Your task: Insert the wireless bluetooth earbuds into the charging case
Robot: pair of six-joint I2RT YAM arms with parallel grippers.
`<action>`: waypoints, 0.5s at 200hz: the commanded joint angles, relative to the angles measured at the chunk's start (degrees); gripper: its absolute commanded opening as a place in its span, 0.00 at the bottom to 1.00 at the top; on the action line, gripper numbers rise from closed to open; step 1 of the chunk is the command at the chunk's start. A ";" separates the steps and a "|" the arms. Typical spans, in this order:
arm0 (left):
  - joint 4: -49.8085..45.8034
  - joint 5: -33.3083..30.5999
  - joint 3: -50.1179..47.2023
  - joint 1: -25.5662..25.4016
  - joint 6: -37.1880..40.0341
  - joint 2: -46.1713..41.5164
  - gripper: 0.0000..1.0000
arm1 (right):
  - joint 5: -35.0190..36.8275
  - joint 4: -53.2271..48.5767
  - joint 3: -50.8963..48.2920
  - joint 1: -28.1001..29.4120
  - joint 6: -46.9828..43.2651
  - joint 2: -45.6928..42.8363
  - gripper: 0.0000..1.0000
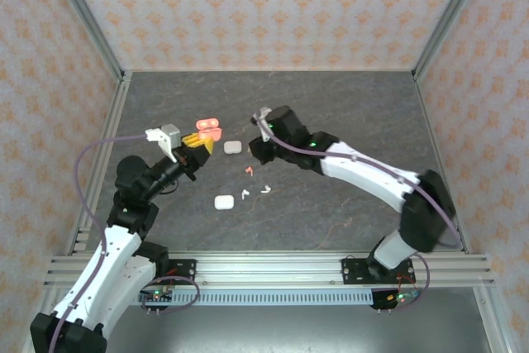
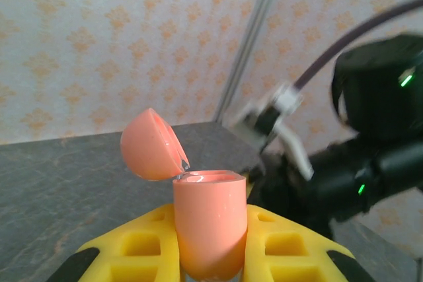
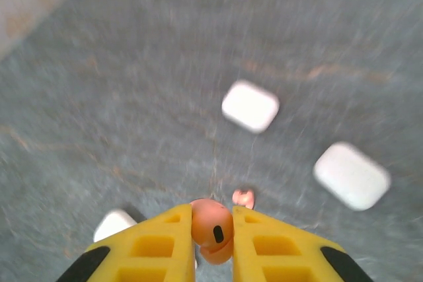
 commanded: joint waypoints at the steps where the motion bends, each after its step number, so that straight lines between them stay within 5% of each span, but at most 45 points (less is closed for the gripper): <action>1: 4.56 1.72 0.70 -3.63 1.22 1.76 0.00 | 3.55 4.03 -1.93 0.24 -2.02 -7.32 0.17; 47: 9.75 2.35 1.63 -8.89 1.32 7.68 0.00 | 1.24 10.22 -3.66 2.61 -6.04 -16.40 0.17; 100: 12.02 2.56 1.85 -11.77 1.77 9.18 0.00 | -2.83 13.03 -2.72 4.28 -8.57 -14.93 0.17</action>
